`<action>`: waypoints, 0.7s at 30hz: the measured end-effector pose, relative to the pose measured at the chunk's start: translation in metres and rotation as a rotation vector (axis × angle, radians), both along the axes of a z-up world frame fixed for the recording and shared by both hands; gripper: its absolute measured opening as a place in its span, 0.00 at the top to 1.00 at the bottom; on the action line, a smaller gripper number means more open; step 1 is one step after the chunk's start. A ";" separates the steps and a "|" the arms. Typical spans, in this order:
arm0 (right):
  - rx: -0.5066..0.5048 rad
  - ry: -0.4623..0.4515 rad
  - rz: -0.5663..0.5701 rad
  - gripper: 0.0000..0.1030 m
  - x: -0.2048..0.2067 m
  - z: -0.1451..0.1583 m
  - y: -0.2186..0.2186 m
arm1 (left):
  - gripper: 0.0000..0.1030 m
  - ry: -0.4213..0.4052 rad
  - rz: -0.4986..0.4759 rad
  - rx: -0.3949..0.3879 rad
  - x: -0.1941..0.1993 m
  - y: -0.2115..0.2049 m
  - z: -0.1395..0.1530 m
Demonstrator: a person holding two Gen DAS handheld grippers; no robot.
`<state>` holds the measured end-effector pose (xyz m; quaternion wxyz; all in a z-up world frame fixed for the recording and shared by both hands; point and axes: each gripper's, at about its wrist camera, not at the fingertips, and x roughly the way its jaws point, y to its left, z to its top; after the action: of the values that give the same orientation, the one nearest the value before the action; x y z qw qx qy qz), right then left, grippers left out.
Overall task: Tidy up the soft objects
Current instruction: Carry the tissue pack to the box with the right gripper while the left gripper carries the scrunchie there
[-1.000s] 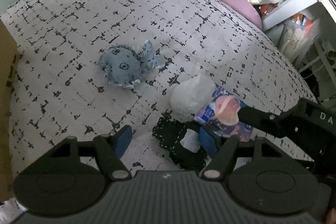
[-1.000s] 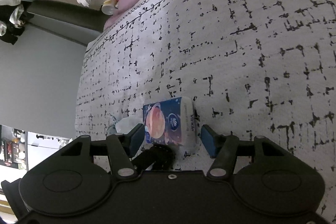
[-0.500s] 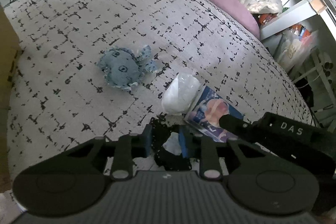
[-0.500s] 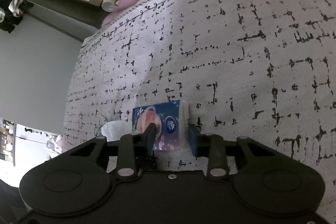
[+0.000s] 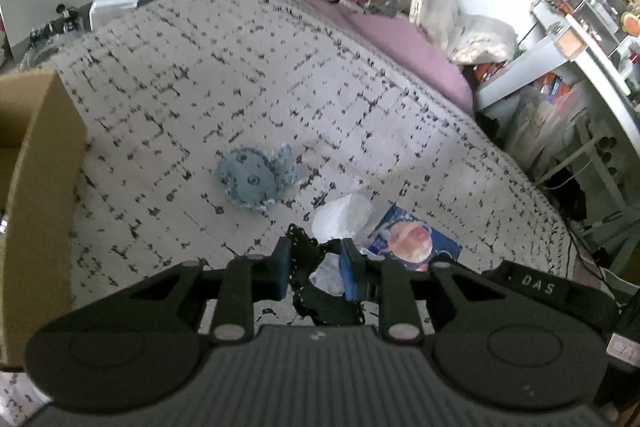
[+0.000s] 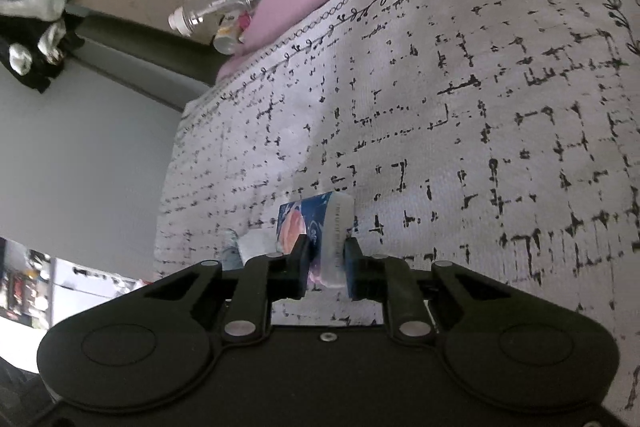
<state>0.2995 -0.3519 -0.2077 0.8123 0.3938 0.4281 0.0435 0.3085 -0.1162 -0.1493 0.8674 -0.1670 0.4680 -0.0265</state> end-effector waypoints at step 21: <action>0.010 -0.155 0.063 0.83 -0.038 0.047 0.035 | 0.76 -0.109 0.064 0.052 -0.037 0.046 0.058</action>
<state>0.2619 -0.3172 -0.1604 0.8391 0.3798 0.3759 0.1016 0.2710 -0.0699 -0.0910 0.8960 -0.1576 0.4152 0.0043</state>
